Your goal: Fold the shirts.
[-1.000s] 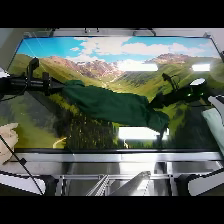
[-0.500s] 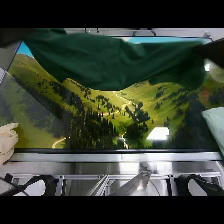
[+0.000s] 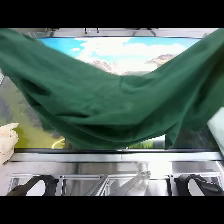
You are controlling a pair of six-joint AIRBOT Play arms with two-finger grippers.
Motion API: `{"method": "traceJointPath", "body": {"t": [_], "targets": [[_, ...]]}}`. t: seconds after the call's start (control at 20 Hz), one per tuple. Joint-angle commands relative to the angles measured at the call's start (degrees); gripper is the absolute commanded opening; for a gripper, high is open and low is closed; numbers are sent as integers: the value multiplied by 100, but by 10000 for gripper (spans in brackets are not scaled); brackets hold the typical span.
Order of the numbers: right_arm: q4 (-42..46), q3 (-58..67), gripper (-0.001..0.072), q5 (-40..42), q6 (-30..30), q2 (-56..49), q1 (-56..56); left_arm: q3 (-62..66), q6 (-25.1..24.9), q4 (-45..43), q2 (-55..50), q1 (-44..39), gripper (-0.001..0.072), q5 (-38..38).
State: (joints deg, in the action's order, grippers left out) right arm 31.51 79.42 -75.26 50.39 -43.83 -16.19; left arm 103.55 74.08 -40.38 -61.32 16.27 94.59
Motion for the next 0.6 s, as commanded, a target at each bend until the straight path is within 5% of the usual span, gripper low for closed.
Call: {"method": "traceJointPath", "body": {"t": [0.0,0.15,0.2,0.25,0.3,0.35,0.5,0.55], "targets": [[155,-551,22,-444,348,-1095,157,-1150,-586,-260,-684,-243,24,70],[264,-1582,23,166,341,-2238,245,-1843,-1154,-463,-1987,-629,23,-326],[299,-1910,23,584,275,-2662,260,-1961,-1189,-566,-2430,-680,75,-621],[391,-2111,44,1029,208,-3067,258,-1996,-1248,-621,-2929,-684,384,-903],[546,-2144,249,1375,214,-3493,229,-1926,-1252,-612,-3394,-638,720,-1141],[557,-2105,356,1519,214,-3816,146,-1764,-1209,-579,-3797,-546,720,-1189],[721,-1834,414,1534,195,-4076,-232,-1001,-876,-455,-4712,-175,720,-662],[876,-1738,540,1471,223,-4030,-396,-785,-702,-459,-4854,-46,720,-376]]}}
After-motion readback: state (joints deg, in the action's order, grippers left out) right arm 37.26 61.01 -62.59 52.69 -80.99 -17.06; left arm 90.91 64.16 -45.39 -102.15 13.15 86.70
